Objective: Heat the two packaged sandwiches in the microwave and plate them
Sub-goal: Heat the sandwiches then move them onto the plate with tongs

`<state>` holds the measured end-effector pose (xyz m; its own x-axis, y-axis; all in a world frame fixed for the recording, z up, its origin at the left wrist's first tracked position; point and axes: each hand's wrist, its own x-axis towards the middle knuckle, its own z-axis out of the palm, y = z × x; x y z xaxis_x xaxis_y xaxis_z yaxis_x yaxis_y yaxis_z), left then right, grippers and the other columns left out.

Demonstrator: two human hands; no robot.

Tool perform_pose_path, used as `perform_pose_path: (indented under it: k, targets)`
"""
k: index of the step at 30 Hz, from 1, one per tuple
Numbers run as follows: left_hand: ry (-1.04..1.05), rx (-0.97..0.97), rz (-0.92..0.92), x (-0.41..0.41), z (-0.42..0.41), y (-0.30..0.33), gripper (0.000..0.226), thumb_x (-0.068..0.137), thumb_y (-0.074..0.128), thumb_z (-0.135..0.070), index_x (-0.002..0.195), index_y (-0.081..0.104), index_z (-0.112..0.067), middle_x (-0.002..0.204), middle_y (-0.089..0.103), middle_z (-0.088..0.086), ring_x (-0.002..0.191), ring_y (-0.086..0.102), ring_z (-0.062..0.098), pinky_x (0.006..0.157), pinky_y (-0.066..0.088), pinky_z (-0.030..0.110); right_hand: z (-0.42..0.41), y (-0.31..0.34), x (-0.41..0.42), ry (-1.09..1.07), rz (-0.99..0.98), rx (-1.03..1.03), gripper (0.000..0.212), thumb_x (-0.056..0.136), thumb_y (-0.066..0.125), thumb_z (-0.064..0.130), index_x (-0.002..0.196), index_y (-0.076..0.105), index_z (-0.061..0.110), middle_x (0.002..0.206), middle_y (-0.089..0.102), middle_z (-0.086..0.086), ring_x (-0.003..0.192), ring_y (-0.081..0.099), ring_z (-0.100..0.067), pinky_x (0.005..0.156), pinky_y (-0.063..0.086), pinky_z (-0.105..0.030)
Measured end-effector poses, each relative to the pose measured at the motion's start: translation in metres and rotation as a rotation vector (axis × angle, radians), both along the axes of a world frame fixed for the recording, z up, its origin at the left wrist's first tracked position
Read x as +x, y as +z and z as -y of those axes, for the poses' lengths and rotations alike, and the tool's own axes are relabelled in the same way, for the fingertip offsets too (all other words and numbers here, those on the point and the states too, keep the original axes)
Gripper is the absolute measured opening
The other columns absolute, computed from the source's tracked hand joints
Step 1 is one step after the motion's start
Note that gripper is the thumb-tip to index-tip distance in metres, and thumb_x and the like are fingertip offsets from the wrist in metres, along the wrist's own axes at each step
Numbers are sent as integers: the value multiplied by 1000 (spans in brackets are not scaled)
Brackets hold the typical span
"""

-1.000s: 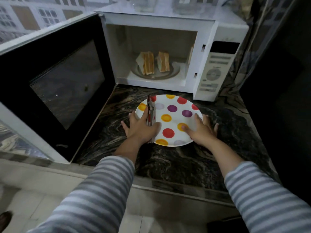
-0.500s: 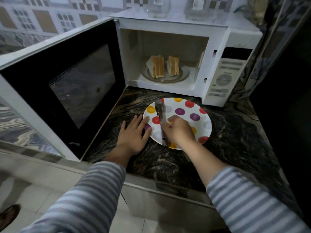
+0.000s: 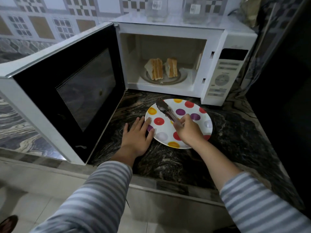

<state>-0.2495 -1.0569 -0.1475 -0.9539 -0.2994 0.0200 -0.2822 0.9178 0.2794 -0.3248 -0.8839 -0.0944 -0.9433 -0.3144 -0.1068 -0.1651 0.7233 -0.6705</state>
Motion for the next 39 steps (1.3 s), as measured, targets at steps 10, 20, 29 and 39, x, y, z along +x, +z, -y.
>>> perform_pose_path:
  k: [10,20,29,39]
  targets:
    - [-23,-7,-54,-10,-5,23,75,96,27,-58,153,-7,-24,161,-13,-9,148,-9,12,116,-6,53,-45,8,-7,31,-100,-19,17,88,62,40,96,67,26,91,70,5,91,65,-18,81,51,-34]
    - [-466,-347,-26,-47,-16,79,41,91,56,-43,130,54,-34,147,41,-11,147,13,11,115,-10,51,-62,19,-1,112,-313,216,23,90,59,42,112,62,38,112,68,11,109,58,-18,99,31,-39]
    - [-494,-49,-83,-49,-39,77,26,88,65,-31,114,66,-26,107,67,-1,100,60,22,86,42,31,-68,18,-3,135,-343,219,26,90,58,44,116,59,39,110,67,13,106,59,-15,94,27,-36]
    - [-434,39,-141,-49,-45,73,37,86,68,-32,121,65,-19,111,67,4,99,61,23,81,45,29,-43,11,-16,173,-354,166,43,83,57,61,120,60,39,113,67,13,111,58,-13,96,32,-38]
